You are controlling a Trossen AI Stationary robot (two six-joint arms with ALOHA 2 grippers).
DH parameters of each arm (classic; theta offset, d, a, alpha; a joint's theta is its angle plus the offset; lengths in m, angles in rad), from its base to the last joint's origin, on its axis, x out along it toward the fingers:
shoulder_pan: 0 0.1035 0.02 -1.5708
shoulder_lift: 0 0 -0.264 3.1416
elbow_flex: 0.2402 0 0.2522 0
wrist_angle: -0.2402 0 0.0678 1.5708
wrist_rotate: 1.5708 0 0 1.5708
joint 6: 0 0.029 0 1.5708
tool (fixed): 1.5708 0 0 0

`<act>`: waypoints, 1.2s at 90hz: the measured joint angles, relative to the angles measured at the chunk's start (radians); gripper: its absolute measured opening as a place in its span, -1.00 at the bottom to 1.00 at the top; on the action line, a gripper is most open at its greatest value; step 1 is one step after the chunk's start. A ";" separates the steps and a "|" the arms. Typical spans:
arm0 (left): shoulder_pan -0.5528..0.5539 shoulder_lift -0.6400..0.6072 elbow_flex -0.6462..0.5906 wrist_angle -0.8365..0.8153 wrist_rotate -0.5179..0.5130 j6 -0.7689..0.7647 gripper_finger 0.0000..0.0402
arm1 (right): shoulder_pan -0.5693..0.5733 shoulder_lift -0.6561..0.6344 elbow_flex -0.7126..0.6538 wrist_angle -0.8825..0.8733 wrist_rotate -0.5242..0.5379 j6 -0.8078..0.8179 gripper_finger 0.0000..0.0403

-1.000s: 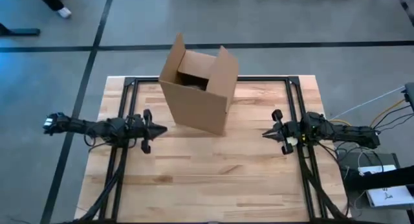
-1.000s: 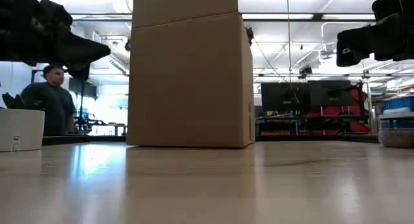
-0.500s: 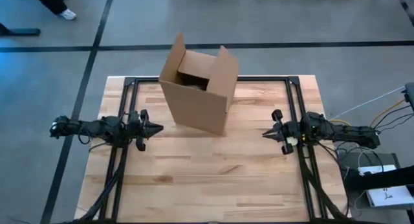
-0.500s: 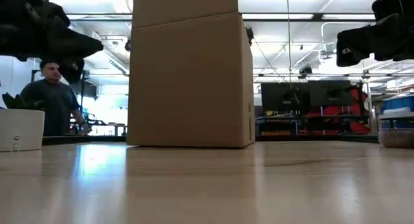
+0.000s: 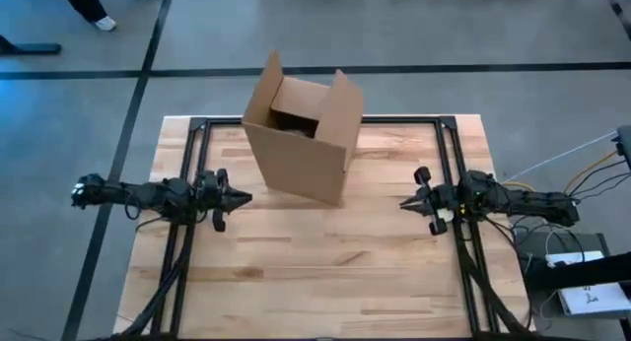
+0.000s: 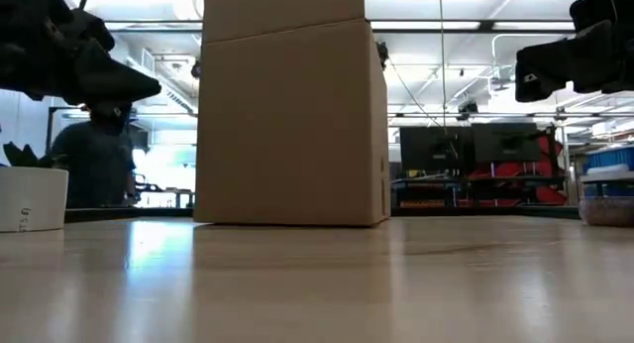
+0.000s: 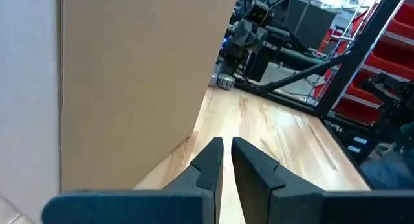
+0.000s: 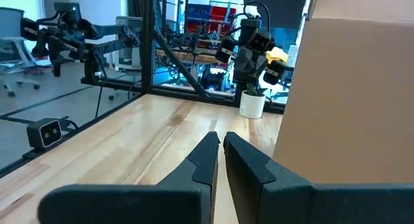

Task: Wrap mug
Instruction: Return to Home Position

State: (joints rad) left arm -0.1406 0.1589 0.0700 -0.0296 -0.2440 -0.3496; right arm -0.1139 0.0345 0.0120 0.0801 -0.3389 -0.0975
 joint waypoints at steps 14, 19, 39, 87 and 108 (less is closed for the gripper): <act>0.000 0.032 0.000 0.000 0.000 0.000 -0.90 | 0.000 0.000 0.000 0.000 0.000 0.000 -0.93; 0.000 0.043 0.000 -0.002 0.000 0.000 -0.90 | 0.000 0.000 0.000 0.000 0.000 0.000 -0.93; 0.000 0.081 0.000 -0.001 0.000 0.000 -0.90 | 0.000 0.000 0.000 0.000 0.000 0.000 -0.93; 0.000 0.149 0.000 -0.001 0.000 0.000 -0.90 | 0.000 0.000 0.000 0.000 0.000 0.000 -0.93; 0.000 0.170 0.000 -0.001 0.000 0.000 -0.90 | 0.000 0.000 0.000 0.000 0.000 0.000 -0.93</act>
State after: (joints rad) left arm -0.1406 0.3294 0.0704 -0.0307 -0.2443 -0.3492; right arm -0.1142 0.0345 0.0116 0.0801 -0.3389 -0.0975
